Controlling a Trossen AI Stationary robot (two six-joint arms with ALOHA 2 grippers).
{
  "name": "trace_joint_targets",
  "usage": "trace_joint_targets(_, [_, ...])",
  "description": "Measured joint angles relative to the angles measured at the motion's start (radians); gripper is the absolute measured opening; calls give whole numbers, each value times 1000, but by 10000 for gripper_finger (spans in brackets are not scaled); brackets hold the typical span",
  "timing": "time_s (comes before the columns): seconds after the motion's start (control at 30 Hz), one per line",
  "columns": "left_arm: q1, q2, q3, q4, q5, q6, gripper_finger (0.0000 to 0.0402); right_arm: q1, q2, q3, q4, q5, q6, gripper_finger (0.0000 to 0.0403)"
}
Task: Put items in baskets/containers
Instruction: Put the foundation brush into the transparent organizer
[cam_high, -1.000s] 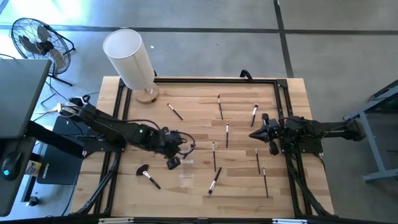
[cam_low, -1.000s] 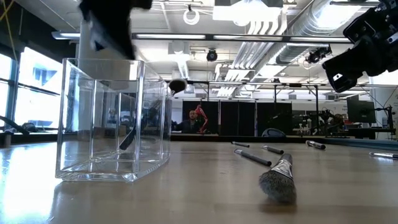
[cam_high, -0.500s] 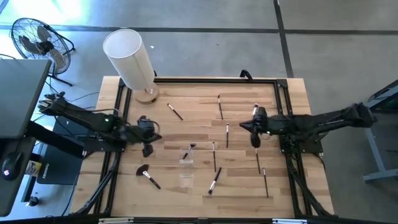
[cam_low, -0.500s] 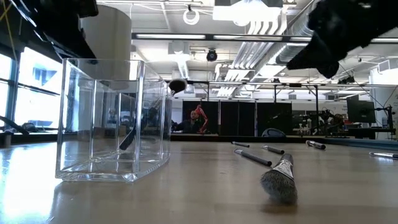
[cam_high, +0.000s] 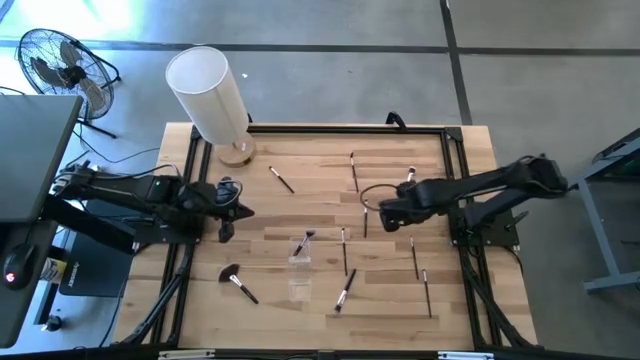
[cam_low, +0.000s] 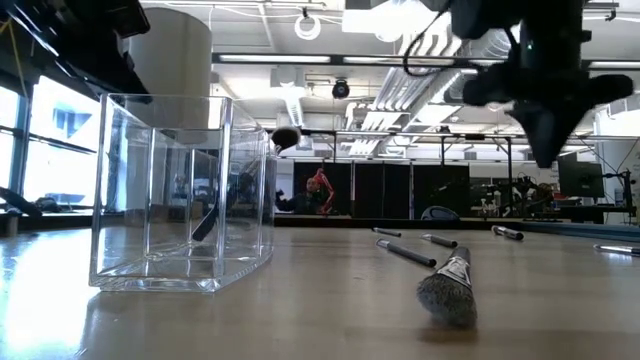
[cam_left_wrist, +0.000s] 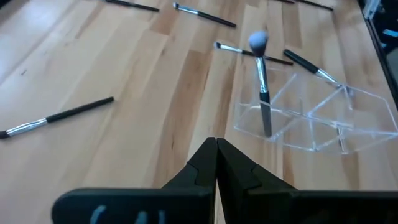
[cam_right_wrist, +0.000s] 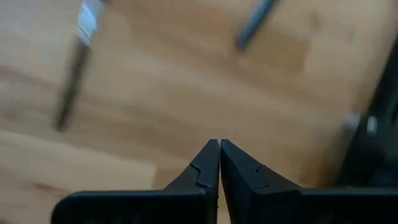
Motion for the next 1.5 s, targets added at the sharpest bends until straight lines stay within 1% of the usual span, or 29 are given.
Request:
trace_joint_targets(0.07, [8,0,0,0,21,12,0,0,32,-22,13,-64,17,22])
trace_joint_targets(0.17, [10,1,0,-1,46,24,0,0,66,-70,89,-122,29,42])
trace_joint_targets(0.4, [10,1,0,-1,48,24,0,0,64,-186,215,-140,91,96])
trace_joint_targets(0.5, [10,1,0,-1,50,24,0,-1,53,-248,277,-172,111,107])
trace_joint_targets(0.6, [10,1,0,-1,50,24,0,0,52,-298,342,-176,121,109])
trace_joint_targets(0.73, [10,1,1,-1,50,23,0,0,48,-332,417,-179,122,101])
trace_joint_targets(0.87, [10,1,1,-1,50,23,0,0,48,-342,433,-185,126,80])
trace_joint_targets(0.97, [10,1,1,-1,44,23,0,-1,49,-343,443,-201,125,51])
trace_joint_targets(1.07, [10,2,1,-1,42,23,0,-2,49,-344,449,-214,122,12])
trace_joint_targets(1.1, [10,1,1,-1,42,23,0,-2,49,-344,450,-218,121,6])
trace_joint_targets(1.3, [10,1,1,-1,42,23,0,5,51,-325,432,-217,115,2])
trace_joint_targets(1.5, [10,2,2,-1,42,21,0,48,54,-212,302,-166,110,1])
